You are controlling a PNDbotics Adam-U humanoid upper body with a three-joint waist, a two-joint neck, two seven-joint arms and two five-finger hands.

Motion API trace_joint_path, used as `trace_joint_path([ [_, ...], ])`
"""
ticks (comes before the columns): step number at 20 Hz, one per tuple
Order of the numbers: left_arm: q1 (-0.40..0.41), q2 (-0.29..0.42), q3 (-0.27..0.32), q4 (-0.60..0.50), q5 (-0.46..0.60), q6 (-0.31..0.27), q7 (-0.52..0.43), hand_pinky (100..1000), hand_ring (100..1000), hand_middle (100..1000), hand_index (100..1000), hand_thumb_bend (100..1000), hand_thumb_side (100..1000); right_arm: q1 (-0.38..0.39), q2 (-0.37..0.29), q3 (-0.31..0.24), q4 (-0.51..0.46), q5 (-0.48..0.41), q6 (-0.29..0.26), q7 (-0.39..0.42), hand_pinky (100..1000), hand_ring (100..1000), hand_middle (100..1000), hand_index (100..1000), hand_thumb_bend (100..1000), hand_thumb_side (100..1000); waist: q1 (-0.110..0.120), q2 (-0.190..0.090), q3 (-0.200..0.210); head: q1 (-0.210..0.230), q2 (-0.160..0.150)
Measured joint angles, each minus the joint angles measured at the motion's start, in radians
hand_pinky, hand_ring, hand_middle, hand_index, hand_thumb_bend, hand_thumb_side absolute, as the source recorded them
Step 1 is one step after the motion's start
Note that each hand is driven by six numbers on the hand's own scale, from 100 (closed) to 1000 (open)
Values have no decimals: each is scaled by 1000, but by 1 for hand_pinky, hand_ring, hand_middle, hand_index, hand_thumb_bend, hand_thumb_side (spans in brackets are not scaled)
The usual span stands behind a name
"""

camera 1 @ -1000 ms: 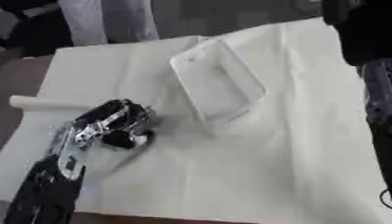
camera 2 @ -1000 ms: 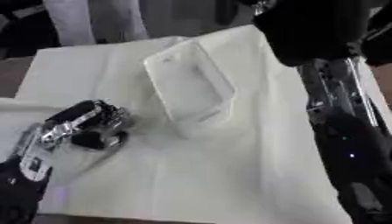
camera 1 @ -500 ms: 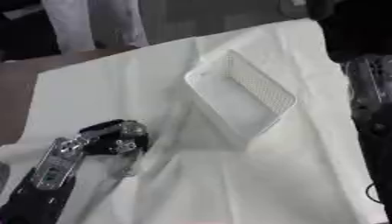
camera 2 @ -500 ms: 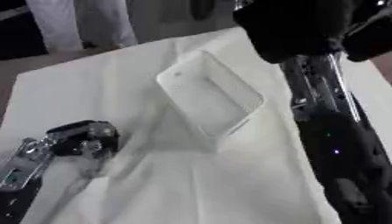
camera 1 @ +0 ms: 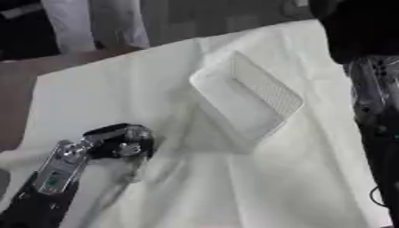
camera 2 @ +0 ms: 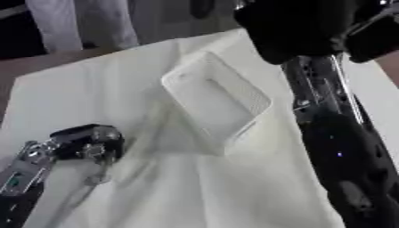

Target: Pick up objects on the table and place them in the box.

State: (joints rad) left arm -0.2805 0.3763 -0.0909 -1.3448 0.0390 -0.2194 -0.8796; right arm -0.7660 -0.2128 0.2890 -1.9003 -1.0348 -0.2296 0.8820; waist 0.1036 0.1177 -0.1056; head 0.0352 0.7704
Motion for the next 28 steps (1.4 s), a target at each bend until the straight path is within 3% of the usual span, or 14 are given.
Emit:
trace_joint_path([
  [3, 0, 0, 3, -13, 7, 2, -2, 100, 189, 318, 487, 100, 748, 0, 0, 0, 0, 1, 0, 0, 665, 819, 932, 439, 100, 804, 0, 0, 0, 0, 0],
  [4, -1, 1, 5, -17, 10, 2, -2, 100, 185, 316, 485, 100, 899, 0, 0, 0, 0, 1, 0, 0, 665, 819, 932, 439, 100, 800, 0, 0, 0, 0, 0],
  [5, -4, 1, 9, -23, 20, 2, -2, 100, 182, 311, 483, 100, 770, 0, 0, 0, 0, 1, 0, 0, 665, 820, 932, 438, 100, 804, 0, 0, 0, 0, 0],
  [9, -37, 28, 39, -63, 126, 5, -5, 100, 206, 305, 481, 100, 813, 1, 0, 0, 0, 1, 1, 1, 665, 821, 933, 437, 100, 802, 0, 0, 5, 0, 0],
  [16, -55, 85, 107, -128, 403, 15, -12, 100, 216, 301, 478, 100, 784, 10, -1, 1, 0, 6, 5, 5, 665, 822, 935, 435, 100, 805, 2, -5, 16, 0, 0],
  [28, -109, 99, 108, -175, 456, 22, -15, 100, 212, 301, 477, 100, 739, 10, -1, 6, 0, 7, 5, 4, 665, 822, 934, 433, 100, 804, 2, -5, 8, 0, 0],
])
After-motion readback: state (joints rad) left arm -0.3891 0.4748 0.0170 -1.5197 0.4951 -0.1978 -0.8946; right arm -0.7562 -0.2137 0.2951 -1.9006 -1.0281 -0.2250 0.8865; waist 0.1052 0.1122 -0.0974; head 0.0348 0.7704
